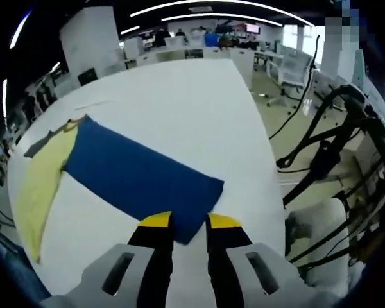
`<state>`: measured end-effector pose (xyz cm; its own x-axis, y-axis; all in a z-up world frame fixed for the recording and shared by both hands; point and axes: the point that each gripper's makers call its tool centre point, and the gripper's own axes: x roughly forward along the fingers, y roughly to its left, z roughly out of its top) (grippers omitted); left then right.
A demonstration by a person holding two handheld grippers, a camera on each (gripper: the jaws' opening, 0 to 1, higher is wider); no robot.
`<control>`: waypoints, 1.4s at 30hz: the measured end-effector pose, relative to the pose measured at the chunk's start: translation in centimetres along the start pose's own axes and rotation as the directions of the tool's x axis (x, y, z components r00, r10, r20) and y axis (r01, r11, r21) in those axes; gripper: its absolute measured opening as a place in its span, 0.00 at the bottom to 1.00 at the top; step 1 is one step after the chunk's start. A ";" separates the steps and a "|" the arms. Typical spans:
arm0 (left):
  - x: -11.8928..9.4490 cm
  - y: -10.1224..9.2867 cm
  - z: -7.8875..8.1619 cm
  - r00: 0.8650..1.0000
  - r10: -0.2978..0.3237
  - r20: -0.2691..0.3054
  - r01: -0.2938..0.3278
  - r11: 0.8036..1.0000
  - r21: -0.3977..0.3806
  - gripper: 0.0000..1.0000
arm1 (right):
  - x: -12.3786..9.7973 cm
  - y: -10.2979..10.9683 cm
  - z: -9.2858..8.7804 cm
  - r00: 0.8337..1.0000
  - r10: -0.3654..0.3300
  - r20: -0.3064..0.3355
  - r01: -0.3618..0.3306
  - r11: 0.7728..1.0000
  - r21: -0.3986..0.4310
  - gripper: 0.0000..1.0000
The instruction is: Fold the garment on the visible template until the final outline fits inside the template.
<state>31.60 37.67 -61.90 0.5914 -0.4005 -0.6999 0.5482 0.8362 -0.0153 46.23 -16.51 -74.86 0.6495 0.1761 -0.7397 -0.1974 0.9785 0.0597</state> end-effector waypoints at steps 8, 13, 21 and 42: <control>0.3 0.0 0.2 1.000 -0.005 -0.007 0.005 1.000 0.000 0.94 | 1.0 -0.7 -0.1 1.000 -0.026 -0.014 0.026 0.999 0.028 0.19; 0.3 -0.1 0.4 1.000 -0.005 0.004 0.005 1.000 -0.008 0.98 | 1.7 -1.7 0.0 0.999 -0.050 -0.021 0.051 0.998 0.027 0.18; 0.4 0.2 -0.1 1.000 0.003 -0.013 -0.003 1.000 -0.022 0.97 | 1.6 -1.4 -0.2 0.999 -0.045 -0.026 0.046 0.999 0.014 0.17; -0.1 0.6 -1.1 1.000 0.021 -0.002 -0.021 0.998 -0.059 0.95 | 1.9 -1.8 0.2 0.998 -0.056 -0.037 0.055 0.998 -0.006 0.03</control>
<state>31.23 38.65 -62.65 0.6016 -0.3823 -0.7014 0.4995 0.8652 -0.0431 47.98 -17.97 -76.18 0.6317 0.1174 -0.7663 -0.1656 0.9861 0.0145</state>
